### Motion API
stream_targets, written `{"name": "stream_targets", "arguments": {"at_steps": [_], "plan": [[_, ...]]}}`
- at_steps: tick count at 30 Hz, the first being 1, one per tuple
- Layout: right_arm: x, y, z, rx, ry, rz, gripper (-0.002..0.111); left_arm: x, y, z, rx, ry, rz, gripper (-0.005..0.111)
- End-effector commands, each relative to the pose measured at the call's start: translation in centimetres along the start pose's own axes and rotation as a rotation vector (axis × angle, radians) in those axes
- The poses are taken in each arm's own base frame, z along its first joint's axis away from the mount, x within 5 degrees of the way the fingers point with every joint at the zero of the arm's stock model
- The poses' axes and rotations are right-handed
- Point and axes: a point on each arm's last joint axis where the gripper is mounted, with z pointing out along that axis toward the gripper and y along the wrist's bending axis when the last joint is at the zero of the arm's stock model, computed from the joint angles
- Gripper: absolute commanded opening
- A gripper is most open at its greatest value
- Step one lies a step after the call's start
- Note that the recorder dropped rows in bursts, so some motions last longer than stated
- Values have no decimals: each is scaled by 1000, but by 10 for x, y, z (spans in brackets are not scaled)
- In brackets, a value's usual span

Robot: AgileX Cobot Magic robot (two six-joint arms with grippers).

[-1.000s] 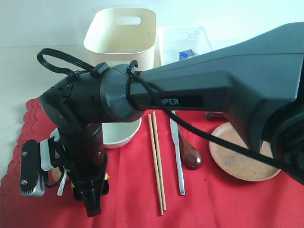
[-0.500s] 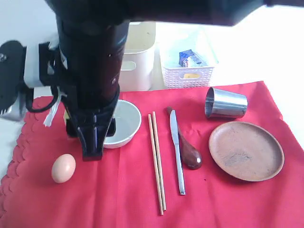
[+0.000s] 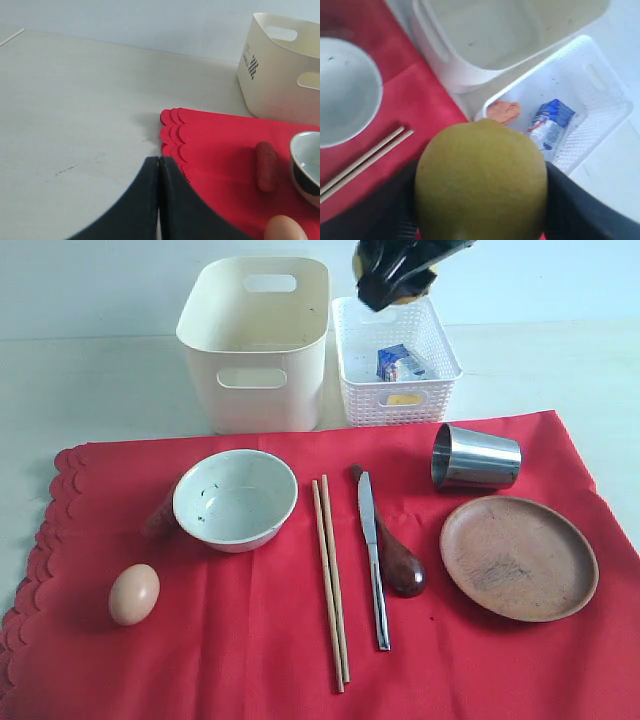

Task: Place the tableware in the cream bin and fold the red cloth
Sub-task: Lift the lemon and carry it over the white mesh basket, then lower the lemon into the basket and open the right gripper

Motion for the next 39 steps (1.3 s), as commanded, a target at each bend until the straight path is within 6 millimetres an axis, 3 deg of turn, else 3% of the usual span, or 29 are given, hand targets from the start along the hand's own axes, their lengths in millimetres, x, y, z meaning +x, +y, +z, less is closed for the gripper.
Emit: {"name": "stream_targets", "arguments": {"at_steps": [1, 5, 8, 15, 20, 27, 32, 39], "plan": [[17, -54, 7, 58, -107, 216, 0, -1, 0, 0, 6, -17, -1, 0], [36, -85, 29, 51, -120, 364, 0, -1, 0, 0, 6, -17, -1, 0], [51, -100, 71, 8, -100, 457, 0, -1, 0, 0, 6, -17, -1, 0], [63, -101, 146, -39, -119, 520, 0, -1, 0, 0, 6, -17, -1, 0], [72, -104, 182, 19, -148, 490, 0, -1, 0, 0, 6, -17, 0, 0], [65, -110, 214, -46, -187, 548, 0, -1, 0, 0, 6, -17, -2, 0], [55, -116, 222, -79, -198, 531, 1, -1, 0, 0, 6, -17, -2, 0], [60, -112, 236, -123, -160, 531, 20, -1, 0, 0, 6, -17, 0, 0]]}}
